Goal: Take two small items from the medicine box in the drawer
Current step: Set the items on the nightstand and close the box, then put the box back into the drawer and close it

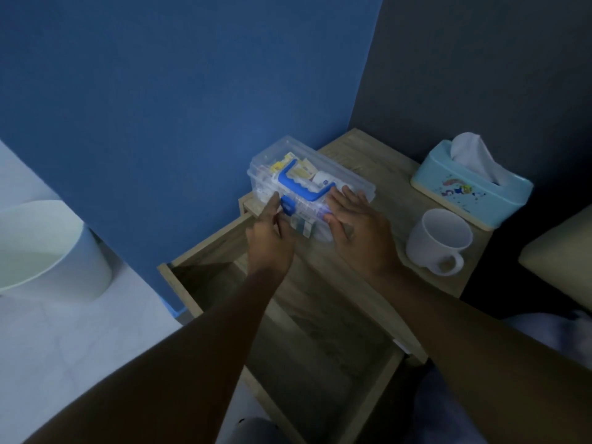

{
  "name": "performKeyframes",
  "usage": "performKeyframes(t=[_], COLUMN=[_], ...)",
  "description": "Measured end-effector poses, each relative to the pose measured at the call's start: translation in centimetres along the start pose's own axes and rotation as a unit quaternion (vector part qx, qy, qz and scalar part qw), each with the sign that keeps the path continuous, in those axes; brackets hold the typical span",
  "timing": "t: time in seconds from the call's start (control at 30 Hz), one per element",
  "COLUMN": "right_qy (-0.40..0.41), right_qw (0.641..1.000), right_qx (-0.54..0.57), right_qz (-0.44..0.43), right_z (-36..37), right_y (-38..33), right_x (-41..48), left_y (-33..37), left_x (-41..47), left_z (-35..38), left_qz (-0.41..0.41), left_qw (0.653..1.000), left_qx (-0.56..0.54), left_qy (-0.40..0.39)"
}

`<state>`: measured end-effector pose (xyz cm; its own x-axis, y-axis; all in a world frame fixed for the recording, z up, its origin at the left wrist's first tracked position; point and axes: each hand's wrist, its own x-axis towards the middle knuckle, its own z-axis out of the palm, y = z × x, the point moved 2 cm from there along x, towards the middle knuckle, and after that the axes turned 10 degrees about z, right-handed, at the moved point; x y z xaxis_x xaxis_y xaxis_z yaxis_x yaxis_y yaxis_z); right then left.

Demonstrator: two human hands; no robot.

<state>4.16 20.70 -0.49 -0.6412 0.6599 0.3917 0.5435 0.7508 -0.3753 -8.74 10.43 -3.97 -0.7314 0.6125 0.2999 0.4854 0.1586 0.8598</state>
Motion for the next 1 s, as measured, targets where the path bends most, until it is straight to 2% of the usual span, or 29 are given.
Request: performKeyframes(t=[0.07, 0.17, 0.27, 0.33, 0.4, 0.47, 0.57, 0.63, 0.8, 0.87, 1.0], right_qy=[-0.014, -0.048, -0.008, 0.015, 0.014, 0.007, 0.006, 0.006, 0.016, 0.002, 0.006], right_qw=[1.000, 0.994, 0.977, 0.946, 0.901, 0.855, 0.832, 0.819, 0.741, 0.721, 0.721], right_qx=[0.014, 0.077, 0.131, 0.172, 0.215, 0.272, 0.291, 0.307, 0.414, 0.439, 0.442], right_qz=[0.017, 0.068, 0.170, 0.273, 0.376, 0.441, 0.472, 0.485, 0.528, 0.536, 0.533], right_z=[-0.4, -1.1, -1.6, -1.5, -1.1, -0.3, 0.9, 1.3, 1.0, 0.4, -1.1], right_y=[-0.2, -0.6, -0.5, -0.4, -0.1, 0.2, 0.6, 0.5, 0.1, -0.2, -1.3], right_x=[0.0, 0.2, 0.4, 0.6, 0.9, 1.2, 1.5, 1.7, 1.9, 1.6, -0.1], left_y=[0.2, 0.9, 1.7, 1.9, 2.0, 1.8, 1.2, 0.9, 0.9, 1.0, 1.7], left_x=[1.6, 5.2, 8.6, 10.5, 11.9, 12.9, 13.3, 13.5, 14.1, 13.8, 12.2], left_z=[-1.2, -3.5, -4.7, -4.8, -4.5, -4.0, -3.2, -3.1, -4.2, -4.7, -6.1], left_qz=[-0.011, 0.015, 0.016, 0.015, -0.012, -0.048, -0.057, -0.049, -0.060, -0.067, -0.083], left_qw=[1.000, 0.999, 0.996, 0.989, 0.984, 0.978, 0.969, 0.973, 0.974, 0.976, 0.981], left_qx=[-0.016, 0.038, 0.092, 0.137, 0.148, 0.151, 0.166, 0.156, 0.142, 0.129, 0.097], left_qy=[0.004, 0.024, -0.008, -0.053, -0.101, -0.136, -0.171, -0.164, -0.166, -0.162, -0.147])
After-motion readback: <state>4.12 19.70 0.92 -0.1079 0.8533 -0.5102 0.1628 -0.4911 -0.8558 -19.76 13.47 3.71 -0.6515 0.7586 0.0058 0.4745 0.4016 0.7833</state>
